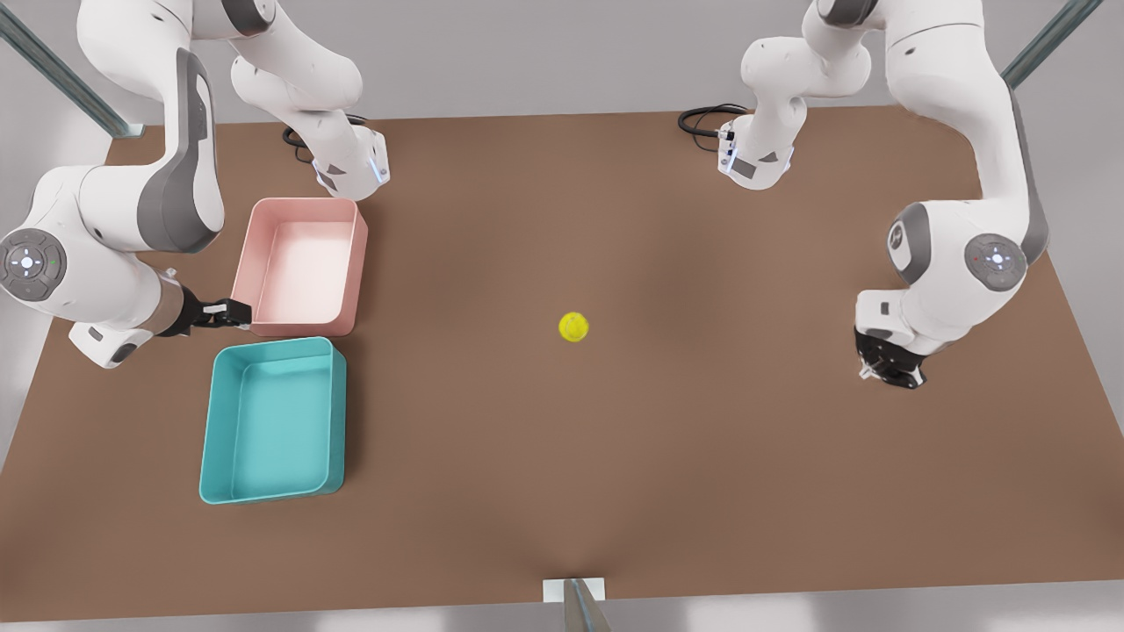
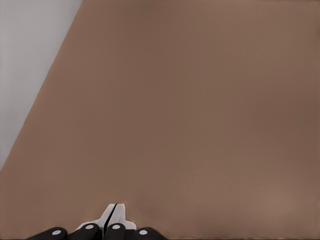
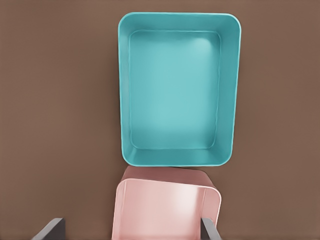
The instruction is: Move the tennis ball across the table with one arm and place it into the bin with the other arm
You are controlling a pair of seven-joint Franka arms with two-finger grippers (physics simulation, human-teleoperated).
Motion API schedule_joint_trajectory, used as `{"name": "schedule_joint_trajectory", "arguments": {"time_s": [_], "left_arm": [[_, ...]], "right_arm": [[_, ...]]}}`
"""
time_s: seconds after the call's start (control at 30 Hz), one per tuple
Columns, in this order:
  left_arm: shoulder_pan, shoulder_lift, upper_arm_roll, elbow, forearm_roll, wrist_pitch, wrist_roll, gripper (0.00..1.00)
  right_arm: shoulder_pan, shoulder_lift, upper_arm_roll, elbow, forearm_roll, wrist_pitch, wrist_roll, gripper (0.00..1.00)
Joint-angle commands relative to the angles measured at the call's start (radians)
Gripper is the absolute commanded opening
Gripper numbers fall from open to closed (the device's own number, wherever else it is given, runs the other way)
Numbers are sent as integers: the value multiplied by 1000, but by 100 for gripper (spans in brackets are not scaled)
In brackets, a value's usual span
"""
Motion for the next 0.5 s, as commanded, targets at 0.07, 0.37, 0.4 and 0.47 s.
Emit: {"name": "schedule_joint_trajectory", "arguments": {"time_s": [0.07,0.37,0.4,0.47], "left_arm": [[1,71,4,204,30,-459,-292,21],[1,17,-5,262,7,-607,-704,100],[-1,16,-5,258,-50,-607,-1028,100],[2,14,-5,256,-104,-608,-1111,100]], "right_arm": [[0,-1,0,-1,1,-1,-13,100],[0,-1,0,-3,1,-1,-13,100],[0,0,0,-3,1,-1,-10,100],[44,100,14,106,10,8,8,100]]}}
